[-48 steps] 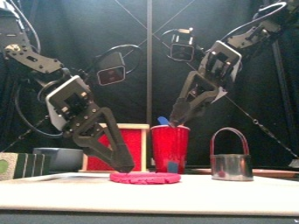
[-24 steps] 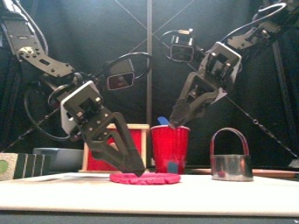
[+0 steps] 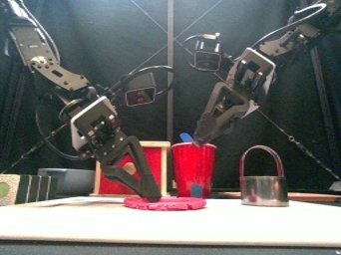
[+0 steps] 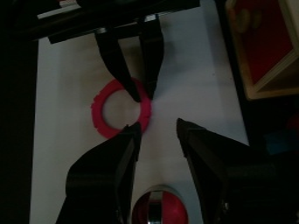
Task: Get the cutter from the drawer then cut the dough then place the extra dough in the bowl
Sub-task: Place the extra dough in the bowl
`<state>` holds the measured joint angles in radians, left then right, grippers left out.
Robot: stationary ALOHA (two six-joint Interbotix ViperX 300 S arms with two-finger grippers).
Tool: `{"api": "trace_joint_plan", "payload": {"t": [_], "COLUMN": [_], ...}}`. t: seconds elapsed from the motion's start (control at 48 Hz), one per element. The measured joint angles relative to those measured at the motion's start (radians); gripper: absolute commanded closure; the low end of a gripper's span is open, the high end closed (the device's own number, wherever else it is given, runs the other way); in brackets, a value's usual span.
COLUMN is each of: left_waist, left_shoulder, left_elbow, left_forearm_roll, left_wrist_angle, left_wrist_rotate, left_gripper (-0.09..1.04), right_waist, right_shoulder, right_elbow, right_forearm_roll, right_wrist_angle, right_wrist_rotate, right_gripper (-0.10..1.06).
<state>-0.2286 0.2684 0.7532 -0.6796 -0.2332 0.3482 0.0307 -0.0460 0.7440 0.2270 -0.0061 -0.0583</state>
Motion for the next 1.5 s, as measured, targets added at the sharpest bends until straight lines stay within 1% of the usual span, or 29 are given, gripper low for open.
{"api": "trace_joint_plan", "payload": {"t": [0.146, 0.75, 1.375, 1.5], "left_waist": [0.002, 0.002, 0.002, 0.002], "left_shoulder": [-0.002, -0.002, -0.003, -0.031], "left_elbow": [-0.006, -0.008, -0.008, -0.005], "left_forearm_roll": [0.017, 0.021, 0.041, 0.051], "left_wrist_angle": [0.021, 0.028, 0.028, 0.021], "left_wrist_rotate": [0.0, 0.0, 0.0, 0.0], "left_gripper": [0.38, 0.46, 0.47, 0.47], "right_waist": [0.0, 0.0, -0.002, -0.002], "right_shoulder": [0.0, 0.0, 0.0, 0.0], "right_elbow": [0.0, 0.0, 0.0, 0.0], "right_forearm_roll": [0.002, 0.002, 0.008, 0.008], "right_wrist_angle": [0.0, 0.0, 0.0, 0.002], "right_wrist_rotate": [0.0, 0.0, 0.0, 0.0], "right_gripper": [0.2, 0.2, 0.2, 0.2]}}
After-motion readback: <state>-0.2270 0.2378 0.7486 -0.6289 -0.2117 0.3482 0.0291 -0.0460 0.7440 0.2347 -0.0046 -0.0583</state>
